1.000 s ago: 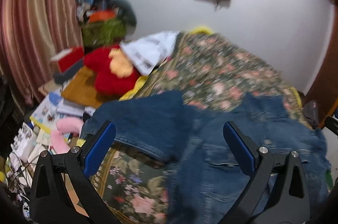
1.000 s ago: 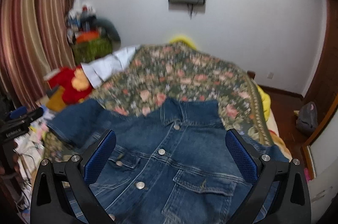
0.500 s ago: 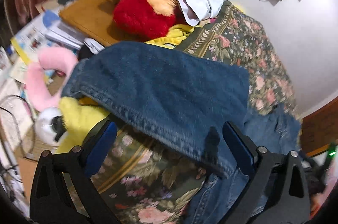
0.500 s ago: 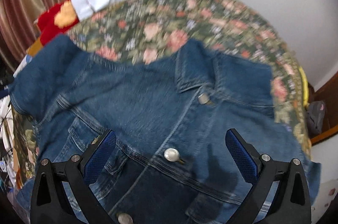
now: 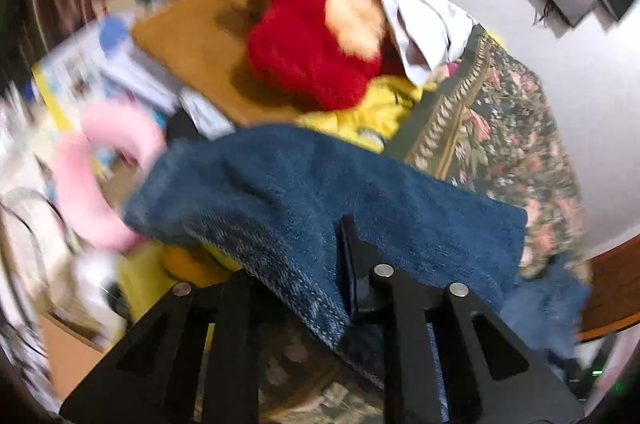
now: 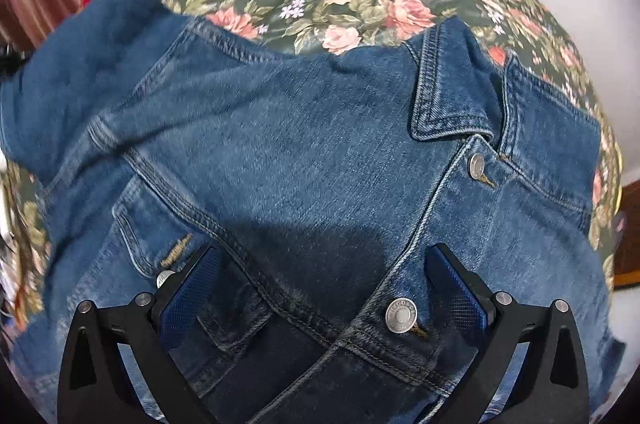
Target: Fold large clothes
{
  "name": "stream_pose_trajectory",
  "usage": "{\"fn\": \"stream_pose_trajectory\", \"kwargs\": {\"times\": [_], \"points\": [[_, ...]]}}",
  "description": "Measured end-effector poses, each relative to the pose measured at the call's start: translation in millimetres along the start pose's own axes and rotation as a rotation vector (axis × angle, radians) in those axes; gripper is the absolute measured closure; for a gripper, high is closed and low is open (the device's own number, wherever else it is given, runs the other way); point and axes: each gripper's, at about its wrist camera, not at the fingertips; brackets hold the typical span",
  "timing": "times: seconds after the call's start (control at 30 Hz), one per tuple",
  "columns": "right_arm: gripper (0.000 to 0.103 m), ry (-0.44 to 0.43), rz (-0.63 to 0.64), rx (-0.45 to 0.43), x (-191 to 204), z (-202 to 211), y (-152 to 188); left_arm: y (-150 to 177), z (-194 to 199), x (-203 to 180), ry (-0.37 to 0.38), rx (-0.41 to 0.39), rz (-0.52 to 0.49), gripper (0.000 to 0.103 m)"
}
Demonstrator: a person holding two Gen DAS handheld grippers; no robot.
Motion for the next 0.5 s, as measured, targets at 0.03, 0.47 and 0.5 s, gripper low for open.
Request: {"fn": "stream_pose_trajectory", "kwargs": {"times": [0.03,0.47,0.5], "points": [[0.0,-0.003,0.002,-0.002,0,1,1,0,7,-5,-0.01,-0.029,-0.028,0.092],[0.0,-0.092,-0.17,-0.127,-52,74,35,59,127,-160,0.215,-0.283,-0.455,0.095],[0.0,-0.086,-0.185,-0.141,-58,82,41,71,129,-174,0.236,-0.27,-0.491,0.095]]}}
Point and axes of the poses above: each gripper's, at about its wrist camera, not at the fingertips, and z roughly against the way its jaws point, x to its left, y to its underside, and after that the axes turned 13 degrees about z, right-handed
